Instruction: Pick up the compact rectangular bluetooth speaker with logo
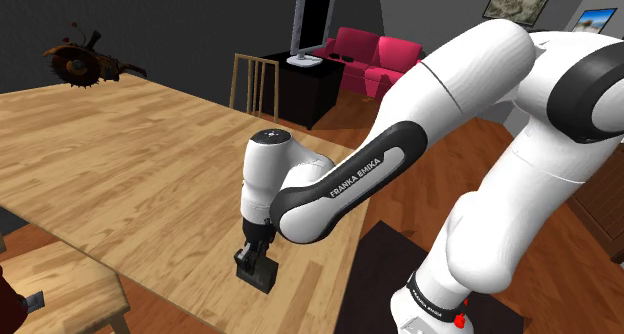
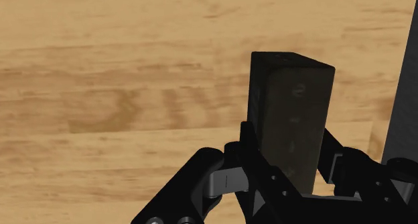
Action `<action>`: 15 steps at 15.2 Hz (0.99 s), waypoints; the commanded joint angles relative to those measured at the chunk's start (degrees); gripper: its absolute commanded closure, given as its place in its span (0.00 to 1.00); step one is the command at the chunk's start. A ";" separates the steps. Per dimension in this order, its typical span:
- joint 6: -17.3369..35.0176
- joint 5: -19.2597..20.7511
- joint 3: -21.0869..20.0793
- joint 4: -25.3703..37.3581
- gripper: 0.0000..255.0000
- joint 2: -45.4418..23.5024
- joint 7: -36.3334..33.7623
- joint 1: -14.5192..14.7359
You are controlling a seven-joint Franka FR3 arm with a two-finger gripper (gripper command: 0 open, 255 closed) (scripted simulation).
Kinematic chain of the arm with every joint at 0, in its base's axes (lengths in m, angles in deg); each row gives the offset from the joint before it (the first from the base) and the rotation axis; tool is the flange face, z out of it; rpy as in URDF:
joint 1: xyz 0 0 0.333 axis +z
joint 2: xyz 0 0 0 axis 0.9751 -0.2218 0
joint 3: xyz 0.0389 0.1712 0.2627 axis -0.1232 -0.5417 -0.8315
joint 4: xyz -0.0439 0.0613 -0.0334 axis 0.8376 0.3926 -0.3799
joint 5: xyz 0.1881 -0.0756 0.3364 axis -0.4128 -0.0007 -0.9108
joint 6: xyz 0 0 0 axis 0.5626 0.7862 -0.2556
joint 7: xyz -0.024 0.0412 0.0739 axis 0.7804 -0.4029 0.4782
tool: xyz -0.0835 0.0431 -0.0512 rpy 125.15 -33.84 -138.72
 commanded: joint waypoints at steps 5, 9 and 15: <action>0.02 0.03 0.08 -0.03 1.00 -0.04 0.07 -0.08; -3.59 -1.58 0.32 0.80 1.00 2.95 1.14 0.11; -8.97 -3.21 0.96 2.45 1.00 6.93 2.24 0.41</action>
